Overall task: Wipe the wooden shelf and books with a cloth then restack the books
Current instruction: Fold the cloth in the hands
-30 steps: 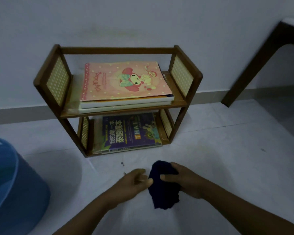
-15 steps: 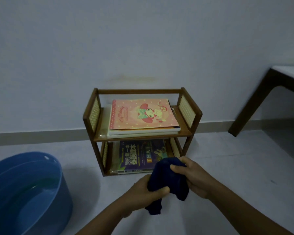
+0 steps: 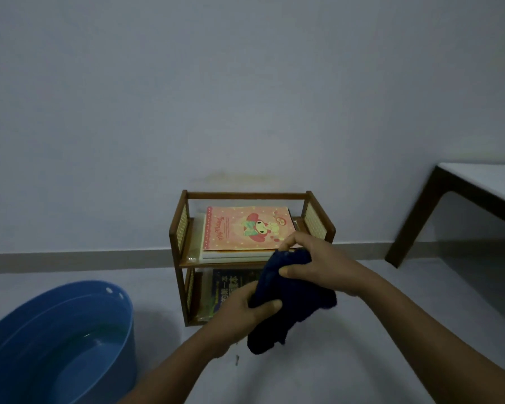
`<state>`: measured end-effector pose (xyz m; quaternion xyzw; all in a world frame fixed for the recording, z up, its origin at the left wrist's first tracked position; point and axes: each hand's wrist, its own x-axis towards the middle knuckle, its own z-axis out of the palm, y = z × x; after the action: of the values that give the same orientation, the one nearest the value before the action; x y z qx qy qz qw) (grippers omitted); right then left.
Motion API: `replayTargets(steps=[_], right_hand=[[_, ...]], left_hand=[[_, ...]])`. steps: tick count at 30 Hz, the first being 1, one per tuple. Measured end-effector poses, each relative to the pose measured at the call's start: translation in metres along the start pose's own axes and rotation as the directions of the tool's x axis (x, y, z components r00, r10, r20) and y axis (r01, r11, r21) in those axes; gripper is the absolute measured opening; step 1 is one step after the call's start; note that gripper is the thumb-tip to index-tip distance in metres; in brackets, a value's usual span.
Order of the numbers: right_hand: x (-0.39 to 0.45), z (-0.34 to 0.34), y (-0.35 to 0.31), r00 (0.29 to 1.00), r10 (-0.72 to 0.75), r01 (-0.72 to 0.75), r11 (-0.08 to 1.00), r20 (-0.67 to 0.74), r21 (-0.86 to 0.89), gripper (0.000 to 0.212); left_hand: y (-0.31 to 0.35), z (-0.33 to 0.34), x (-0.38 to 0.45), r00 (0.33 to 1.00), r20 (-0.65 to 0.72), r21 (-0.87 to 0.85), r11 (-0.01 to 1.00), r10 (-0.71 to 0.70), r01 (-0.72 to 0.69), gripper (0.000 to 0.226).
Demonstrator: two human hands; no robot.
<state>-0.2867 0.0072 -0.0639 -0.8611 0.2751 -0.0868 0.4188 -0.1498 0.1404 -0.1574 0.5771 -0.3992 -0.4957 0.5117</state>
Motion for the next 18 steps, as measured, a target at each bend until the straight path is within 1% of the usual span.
replayTargets(steps=[1,3,4,5,6,7,8,9,10,11,12,14,16,18], right_hand=[[0.006,-0.003,0.0,0.999,0.02,-0.021,1.0,-0.047,-0.013,0.032],[0.019,-0.003,0.005,0.973,0.096,-0.101,0.995,-0.212,-0.013,0.04],[0.022,0.001,0.011,0.942,0.175,-0.163,0.984,-0.287,0.066,0.043],[0.022,0.005,0.015,0.908,0.278,-0.224,0.955,-0.315,0.196,0.044],[0.019,0.011,0.021,0.881,0.394,-0.298,0.892,-0.261,0.339,0.045],[0.014,0.018,0.027,0.859,0.494,-0.388,0.8,-0.135,0.457,0.046],[0.009,0.028,0.035,0.835,0.55,-0.478,0.701,0.026,0.529,0.048],[0.004,0.036,0.039,0.816,0.55,-0.539,0.607,0.18,0.584,0.05],[0.001,0.045,0.044,0.806,0.519,-0.565,0.528,0.286,0.633,0.051],[0.0,0.052,0.046,0.809,0.483,-0.563,0.475,0.334,0.676,0.05],[0.002,0.057,0.048,0.824,0.457,-0.541,0.461,0.334,0.703,0.045],[0.011,0.064,0.046,0.869,0.417,-0.466,0.508,0.267,0.724,0.036],[0.023,0.069,0.038,0.902,0.392,-0.396,0.583,0.182,0.709,0.037],[0.037,0.079,0.024,0.927,0.353,-0.351,0.703,0.125,0.618,0.045]], left_hand=[[0.004,0.001,-0.002,0.999,0.028,-0.046,0.999,-0.02,0.021,0.032],[0.012,0.003,-0.003,0.998,0.04,-0.147,0.988,-0.039,0.045,0.032],[0.014,0.004,-0.003,0.999,0.027,-0.19,0.98,-0.045,0.05,0.03],[0.017,0.005,-0.003,0.999,0.005,-0.207,0.977,-0.048,0.048,0.029],[0.018,0.005,-0.002,0.999,-0.016,-0.199,0.979,-0.05,0.046,0.027],[0.019,0.005,-0.001,0.998,-0.03,-0.178,0.983,-0.06,0.054,0.025],[0.018,0.005,-0.001,0.997,-0.036,-0.157,0.985,-0.074,0.068,0.024],[0.018,0.004,0.0,0.995,-0.04,-0.145,0.985,-0.096,0.09,0.024],[0.017,0.003,0.0,0.992,-0.036,-0.145,0.982,-0.124,0.118,0.024],[0.016,0.002,0.0,0.987,-0.029,-0.154,0.977,-0.155,0.149,0.025],[0.014,0.0,-0.001,0.983,-0.024,-0.168,0.97,-0.181,0.174,0.026],[0.01,-0.009,-0.005,0.98,-0.022,-0.205,0.96,-0.197,0.188,0.028],[0.006,-0.019,-0.011,0.982,-0.055,-0.262,0.952,-0.179,0.158,0.028],[0.003,-0.031,-0.023,0.975,-0.16,-0.312,0.945,-0.157,0.101,0.028]])
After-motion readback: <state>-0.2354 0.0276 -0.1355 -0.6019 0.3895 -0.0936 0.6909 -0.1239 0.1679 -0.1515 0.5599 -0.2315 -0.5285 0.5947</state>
